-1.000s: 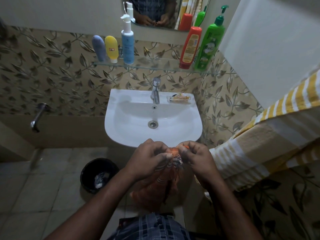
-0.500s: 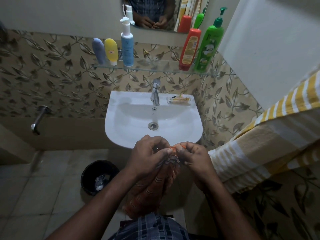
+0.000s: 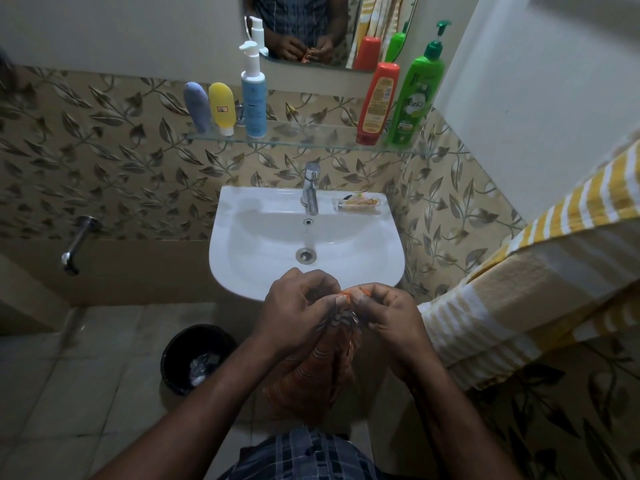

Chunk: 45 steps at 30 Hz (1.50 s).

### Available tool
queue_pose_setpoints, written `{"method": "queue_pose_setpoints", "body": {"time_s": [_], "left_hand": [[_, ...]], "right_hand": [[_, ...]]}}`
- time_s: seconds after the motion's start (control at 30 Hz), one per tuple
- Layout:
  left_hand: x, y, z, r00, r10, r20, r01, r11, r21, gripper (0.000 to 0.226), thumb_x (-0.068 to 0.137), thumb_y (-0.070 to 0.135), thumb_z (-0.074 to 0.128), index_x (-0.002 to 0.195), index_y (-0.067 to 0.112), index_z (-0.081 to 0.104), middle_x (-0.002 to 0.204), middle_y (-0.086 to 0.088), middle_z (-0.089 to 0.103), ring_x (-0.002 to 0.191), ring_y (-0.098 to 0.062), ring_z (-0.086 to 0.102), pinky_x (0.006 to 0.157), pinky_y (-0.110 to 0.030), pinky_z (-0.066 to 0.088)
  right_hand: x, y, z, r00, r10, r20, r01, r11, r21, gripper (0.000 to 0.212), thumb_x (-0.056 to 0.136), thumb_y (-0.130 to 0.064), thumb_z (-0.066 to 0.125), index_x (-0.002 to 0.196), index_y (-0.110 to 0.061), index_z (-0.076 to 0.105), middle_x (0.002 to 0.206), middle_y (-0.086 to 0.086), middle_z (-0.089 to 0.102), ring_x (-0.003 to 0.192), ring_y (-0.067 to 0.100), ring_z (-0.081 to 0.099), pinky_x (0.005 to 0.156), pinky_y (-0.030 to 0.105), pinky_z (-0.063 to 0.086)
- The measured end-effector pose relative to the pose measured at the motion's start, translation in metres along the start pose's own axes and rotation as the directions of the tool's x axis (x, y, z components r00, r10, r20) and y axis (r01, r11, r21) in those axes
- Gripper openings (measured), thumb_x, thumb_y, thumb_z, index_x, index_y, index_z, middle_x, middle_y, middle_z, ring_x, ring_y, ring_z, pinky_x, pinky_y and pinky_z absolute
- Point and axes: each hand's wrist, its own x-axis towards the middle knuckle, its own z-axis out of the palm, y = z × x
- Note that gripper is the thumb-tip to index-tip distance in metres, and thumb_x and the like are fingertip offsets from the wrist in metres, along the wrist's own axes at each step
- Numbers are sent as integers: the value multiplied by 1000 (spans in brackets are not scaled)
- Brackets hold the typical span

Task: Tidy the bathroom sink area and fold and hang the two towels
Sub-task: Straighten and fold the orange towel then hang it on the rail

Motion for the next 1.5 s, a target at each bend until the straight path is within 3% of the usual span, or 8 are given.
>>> {"method": "queue_pose_setpoints", "body": {"time_s": [0.17, 0.33, 0.83, 1.0, 1.17, 1.3, 1.4, 1.5], "left_hand": [[1, 0, 4, 999, 5, -32, -5, 1000, -3, 9, 86, 38, 76, 88, 29, 77, 79, 12, 71, 86, -16, 65, 75, -47, 56], [1, 2, 6, 998, -35, -45, 35, 999, -17, 12, 83, 40, 77, 84, 28, 75, 79, 8, 72, 82, -16, 68, 74, -47, 57], [0, 9, 9, 989, -90, -115, 90, 996, -12, 14, 86, 24, 87, 83, 20, 74, 80, 1, 74, 82, -21, 70, 76, -48, 57], [1, 9, 8, 977, -137, -165, 124, 989, -85, 18, 83, 26, 89, 77, 24, 72, 69, 9, 71, 66, -4, 66, 62, -23, 52], [9, 6, 2, 980, -195, -48, 187, 973, -139, 12, 89, 29, 85, 82, 22, 79, 75, 4, 78, 75, -16, 75, 76, -50, 62], [7, 8, 1, 994, -101, 52, 108, 980, -168, 17, 89, 43, 77, 91, 27, 76, 84, 6, 79, 82, -12, 75, 79, -45, 62], [6, -2, 2, 969, -67, 236, 24, 984, 177, 30, 88, 50, 73, 112, 33, 70, 93, 6, 77, 90, -18, 73, 80, -38, 57], [1, -17, 9, 947, -76, 313, -106, 845, 524, 35, 96, 35, 63, 130, 27, 66, 106, -8, 79, 101, -34, 70, 88, -41, 53]], "right_hand": [[0, -1, 0, 1000, -14, 6, 14, 1000, 2, 16, 102, -8, 66, 103, 2, 78, 98, 28, 77, 91, 37, 75, 88, 48, 61], [-2, -2, 1, 1000, -22, 14, 22, 1000, 21, 15, 101, -7, 67, 99, 0, 79, 93, 24, 79, 82, 25, 75, 76, 34, 62], [0, -4, 2, 998, -55, 16, 55, 998, -4, 12, 99, -9, 70, 95, -6, 81, 94, 19, 80, 86, 27, 76, 82, 39, 62], [0, -6, 0, 989, -114, 90, 113, 993, 11, 19, 82, -10, 86, 101, -9, 82, 100, 15, 81, 98, 31, 79, 88, 36, 63], [5, -7, 7, 984, -174, -29, 169, 978, -118, 7, 87, -4, 83, 90, -10, 81, 87, 11, 81, 82, 26, 78, 78, 39, 63], [10, -14, 6, 978, -187, -91, 177, 978, -110, 10, 95, 4, 71, 93, -5, 73, 84, 16, 75, 69, 22, 67, 66, 31, 51], [18, -27, -2, 968, -184, -168, 186, 983, -4, 9, 99, 7, 62, 101, -1, 65, 90, 24, 67, 77, 27, 61, 62, 29, 51], [29, -37, -14, 946, -207, -249, 222, 974, 35, 7, 103, 2, 59, 108, 2, 63, 91, 17, 64, 79, 27, 61, 63, 32, 56]]}}
